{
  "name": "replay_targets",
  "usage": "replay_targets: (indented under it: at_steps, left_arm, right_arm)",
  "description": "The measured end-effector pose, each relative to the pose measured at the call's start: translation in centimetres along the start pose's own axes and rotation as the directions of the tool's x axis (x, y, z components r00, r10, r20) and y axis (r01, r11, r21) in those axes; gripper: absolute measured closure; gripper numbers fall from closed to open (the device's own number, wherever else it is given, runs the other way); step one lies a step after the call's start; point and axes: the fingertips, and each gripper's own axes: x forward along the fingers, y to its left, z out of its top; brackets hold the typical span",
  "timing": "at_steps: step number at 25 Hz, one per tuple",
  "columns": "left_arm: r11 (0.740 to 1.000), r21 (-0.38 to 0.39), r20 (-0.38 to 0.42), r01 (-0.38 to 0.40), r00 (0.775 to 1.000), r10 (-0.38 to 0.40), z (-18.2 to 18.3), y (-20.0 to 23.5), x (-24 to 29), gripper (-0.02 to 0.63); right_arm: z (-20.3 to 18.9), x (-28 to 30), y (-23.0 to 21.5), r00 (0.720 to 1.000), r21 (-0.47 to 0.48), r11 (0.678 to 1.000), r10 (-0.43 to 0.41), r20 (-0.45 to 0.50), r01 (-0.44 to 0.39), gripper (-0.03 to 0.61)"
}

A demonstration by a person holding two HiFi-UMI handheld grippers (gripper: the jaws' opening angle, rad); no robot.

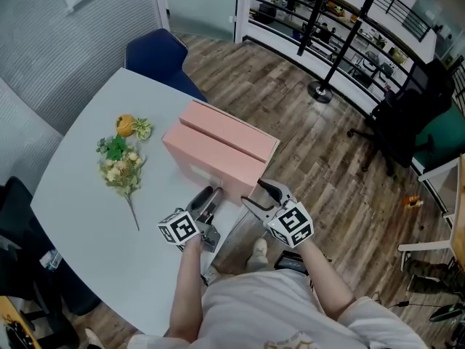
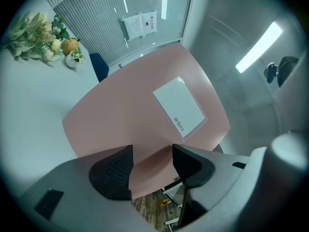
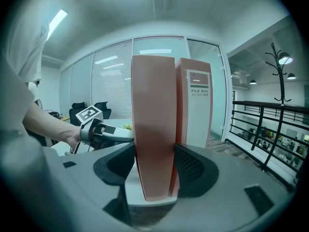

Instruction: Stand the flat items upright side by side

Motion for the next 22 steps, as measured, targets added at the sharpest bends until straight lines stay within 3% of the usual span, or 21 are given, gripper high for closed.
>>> replay_targets:
  at_steps: [8, 14, 18, 22]
  left_arm:
    - [1.000, 0.018, -0.010, 0.003, 1.000, -0.002, -0.3, -1.0, -0.4, 0.370]
    - [0.997, 0.075, -0.013, 0.001, 1.000, 0.000, -0.2, -2.3, -0.7, 0.370]
    - [0.993, 0.113, -0.002, 0.018, 1.000, -0.018, 0.5, -4.0, -1.1, 0.371]
    - [0.978, 0.209, 0.005, 0.006, 1.000, -0.007, 1.3, -5.7, -1.7, 0.383]
  right_arm:
    - [-0.2, -0.6, -0.1, 1.000, 0.047, 0.998, -0.031, 0.004, 0.031, 0.307]
    - [-0.5, -1.8, -0.5, 0.997, 0.106, 0.992, -0.069, 0.021, 0.066, 0.307]
    - [-0.3, -3.5, -1.4, 0.991, 0.248, 0.964, -0.113, 0.066, 0.093, 0.308]
    - [0.3, -5.5, -2.1, 0.981, 0.365, 0.926, -0.147, 0.124, 0.093, 0.315]
